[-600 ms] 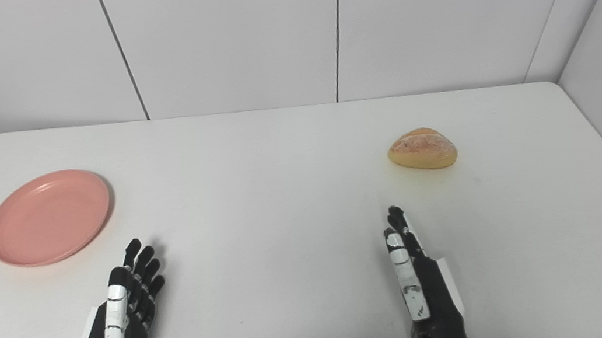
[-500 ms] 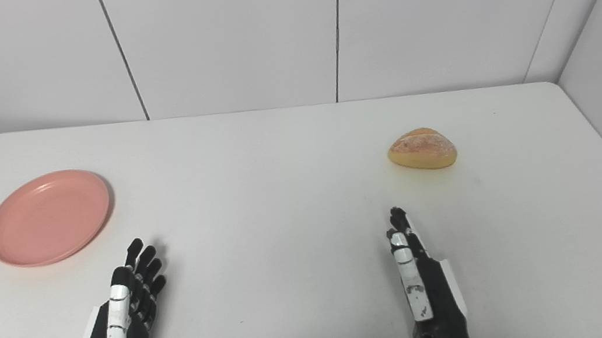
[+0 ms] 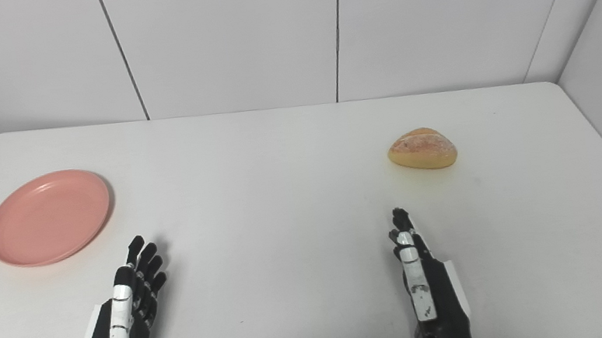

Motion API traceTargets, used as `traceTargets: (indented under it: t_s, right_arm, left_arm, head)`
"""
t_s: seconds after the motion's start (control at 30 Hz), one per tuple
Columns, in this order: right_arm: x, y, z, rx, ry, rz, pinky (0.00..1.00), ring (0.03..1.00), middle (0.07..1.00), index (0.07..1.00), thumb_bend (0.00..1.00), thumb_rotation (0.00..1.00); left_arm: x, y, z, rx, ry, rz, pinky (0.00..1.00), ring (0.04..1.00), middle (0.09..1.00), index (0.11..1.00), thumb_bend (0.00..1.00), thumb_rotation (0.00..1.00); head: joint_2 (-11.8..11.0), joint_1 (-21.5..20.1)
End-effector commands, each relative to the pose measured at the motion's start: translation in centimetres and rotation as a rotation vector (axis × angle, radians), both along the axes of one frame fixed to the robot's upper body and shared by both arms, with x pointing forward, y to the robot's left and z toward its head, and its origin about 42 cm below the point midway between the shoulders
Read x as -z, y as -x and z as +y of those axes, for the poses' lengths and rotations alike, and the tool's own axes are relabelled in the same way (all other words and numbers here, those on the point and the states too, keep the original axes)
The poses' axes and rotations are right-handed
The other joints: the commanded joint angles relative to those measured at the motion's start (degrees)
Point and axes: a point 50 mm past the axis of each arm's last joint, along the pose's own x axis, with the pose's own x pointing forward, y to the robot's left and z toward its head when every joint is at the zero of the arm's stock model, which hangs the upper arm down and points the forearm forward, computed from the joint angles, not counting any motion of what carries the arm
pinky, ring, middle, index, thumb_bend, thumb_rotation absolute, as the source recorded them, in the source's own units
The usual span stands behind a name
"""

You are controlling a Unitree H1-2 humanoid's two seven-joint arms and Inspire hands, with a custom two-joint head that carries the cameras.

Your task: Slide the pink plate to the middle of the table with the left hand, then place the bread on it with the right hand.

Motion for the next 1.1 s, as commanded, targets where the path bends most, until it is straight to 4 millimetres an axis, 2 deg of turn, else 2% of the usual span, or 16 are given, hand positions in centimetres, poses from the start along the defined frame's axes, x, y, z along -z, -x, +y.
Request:
traceTargets:
  t_s: [0.0,0.37,0.8,0.97,1.07]
  right_arm:
    - [-1.1,0.1,0.1,0.01,-0.013,-0.064,1.0,0.965,0.972,0.948,0.76,1.0]
    - [-0.7,-0.3,0.1,0.011,-0.024,-0.078,1.0,0.966,0.97,0.948,0.77,1.0]
    - [-0.9,-0.1,0.0,0.003,-0.019,-0.072,1.0,0.969,0.972,0.949,0.78,0.99]
    - [-0.4,-0.3,-0.5,0.015,-0.018,-0.07,1.0,0.959,0.965,0.943,0.79,0.97]
    - [0.2,-0.3,-1.3,0.016,-0.018,-0.066,1.0,0.957,0.964,0.944,0.78,0.96]
  left_arm:
    - [-0.2,1.3,0.7,0.01,-0.041,-0.041,1.0,1.0,1.0,1.0,0.63,1.0]
    - [-0.1,1.0,0.5,0.027,-0.058,-0.048,1.0,1.0,1.0,1.0,0.62,1.0]
    - [-0.3,1.2,0.6,0.019,-0.065,-0.061,1.0,1.0,1.0,1.0,0.63,1.0]
    - [0.2,1.0,0.2,0.02,-0.065,-0.056,1.0,1.0,1.0,1.0,0.62,1.0]
    - [0.8,0.7,-0.5,0.012,-0.05,-0.056,1.0,1.0,1.0,1.0,0.63,1.0]
  head:
    - [0.06,-0.08]
    - [-1.09,0.09]
    - [-0.69,0.44]
    - [-2.52,3.35]
    - [-4.26,6.55]
